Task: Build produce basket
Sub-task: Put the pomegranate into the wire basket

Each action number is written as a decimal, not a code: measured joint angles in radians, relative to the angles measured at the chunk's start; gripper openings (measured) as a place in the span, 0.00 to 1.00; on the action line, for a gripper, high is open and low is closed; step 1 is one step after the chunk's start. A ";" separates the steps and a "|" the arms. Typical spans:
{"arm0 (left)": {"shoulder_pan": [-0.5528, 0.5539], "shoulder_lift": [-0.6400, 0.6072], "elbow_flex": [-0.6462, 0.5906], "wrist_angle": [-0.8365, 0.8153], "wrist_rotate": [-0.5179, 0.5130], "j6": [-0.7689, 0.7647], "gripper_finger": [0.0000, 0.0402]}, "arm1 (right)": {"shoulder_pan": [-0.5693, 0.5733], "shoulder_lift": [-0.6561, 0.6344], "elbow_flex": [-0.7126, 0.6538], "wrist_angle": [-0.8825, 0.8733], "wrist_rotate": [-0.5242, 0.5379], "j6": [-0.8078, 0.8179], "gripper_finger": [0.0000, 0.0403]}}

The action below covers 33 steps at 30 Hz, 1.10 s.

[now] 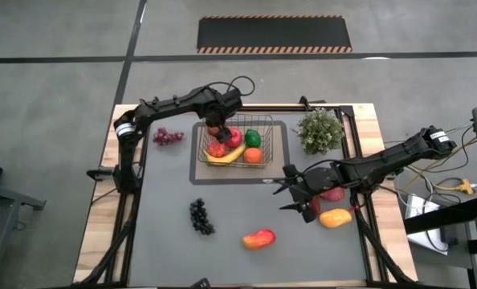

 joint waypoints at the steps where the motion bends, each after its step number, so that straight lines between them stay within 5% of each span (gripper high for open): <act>1: 0.000 0.000 0.000 0.007 0.001 0.000 0.87 | -0.002 0.000 0.000 0.014 0.000 0.000 0.57; 33: -0.005 -0.001 0.005 -0.010 0.090 0.032 0.87 | -0.006 0.002 -0.002 0.064 0.001 0.032 0.57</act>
